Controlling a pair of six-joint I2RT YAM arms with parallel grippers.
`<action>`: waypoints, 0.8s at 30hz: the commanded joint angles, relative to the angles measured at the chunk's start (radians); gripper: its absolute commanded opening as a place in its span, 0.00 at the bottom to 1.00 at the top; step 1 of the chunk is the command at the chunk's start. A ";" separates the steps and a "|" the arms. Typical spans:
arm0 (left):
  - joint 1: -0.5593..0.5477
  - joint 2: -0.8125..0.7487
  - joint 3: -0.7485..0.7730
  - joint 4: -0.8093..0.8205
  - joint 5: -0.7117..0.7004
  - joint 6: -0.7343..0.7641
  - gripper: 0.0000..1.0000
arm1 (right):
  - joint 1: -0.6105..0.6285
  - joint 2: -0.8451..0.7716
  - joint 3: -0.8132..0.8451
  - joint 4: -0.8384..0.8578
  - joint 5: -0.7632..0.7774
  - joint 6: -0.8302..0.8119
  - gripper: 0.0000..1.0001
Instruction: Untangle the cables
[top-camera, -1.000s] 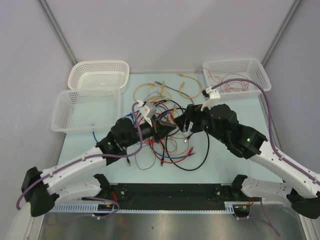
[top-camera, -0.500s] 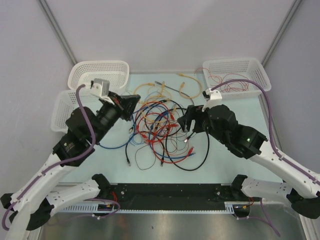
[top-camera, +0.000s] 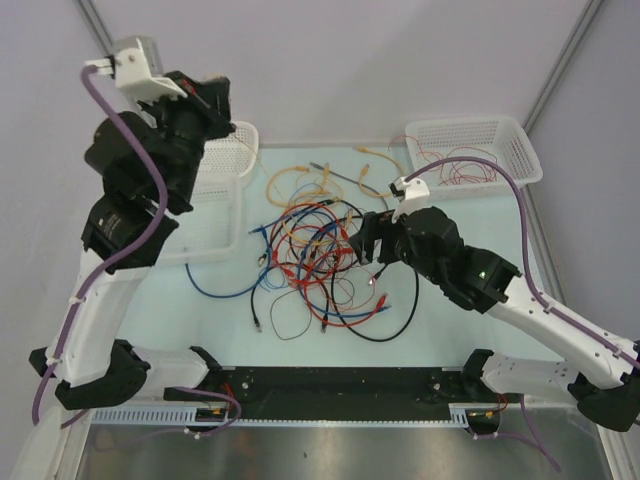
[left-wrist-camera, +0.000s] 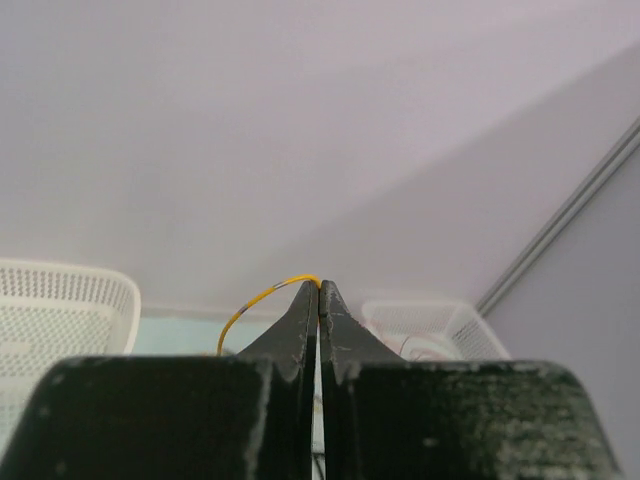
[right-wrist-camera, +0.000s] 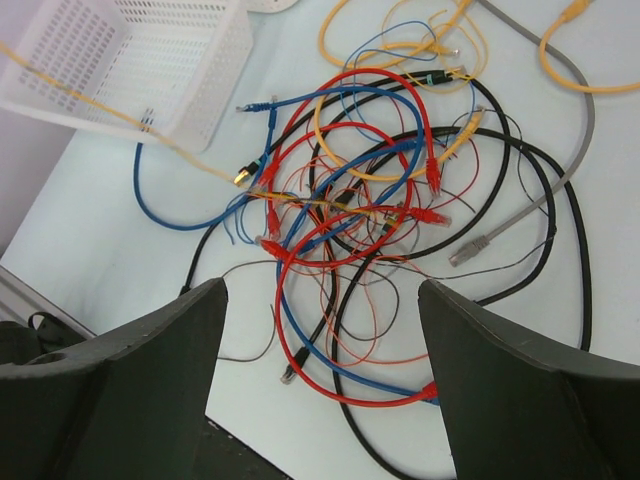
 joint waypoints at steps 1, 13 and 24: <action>0.004 0.070 0.242 0.009 -0.012 0.073 0.00 | -0.003 0.005 -0.029 0.088 -0.006 -0.045 0.82; 0.003 0.134 0.372 -0.035 0.068 0.041 0.00 | 0.032 0.144 -0.101 0.558 -0.165 -0.110 0.87; 0.016 0.046 0.163 0.015 -0.144 0.168 0.00 | 0.034 0.094 -0.096 0.400 -0.138 -0.085 0.84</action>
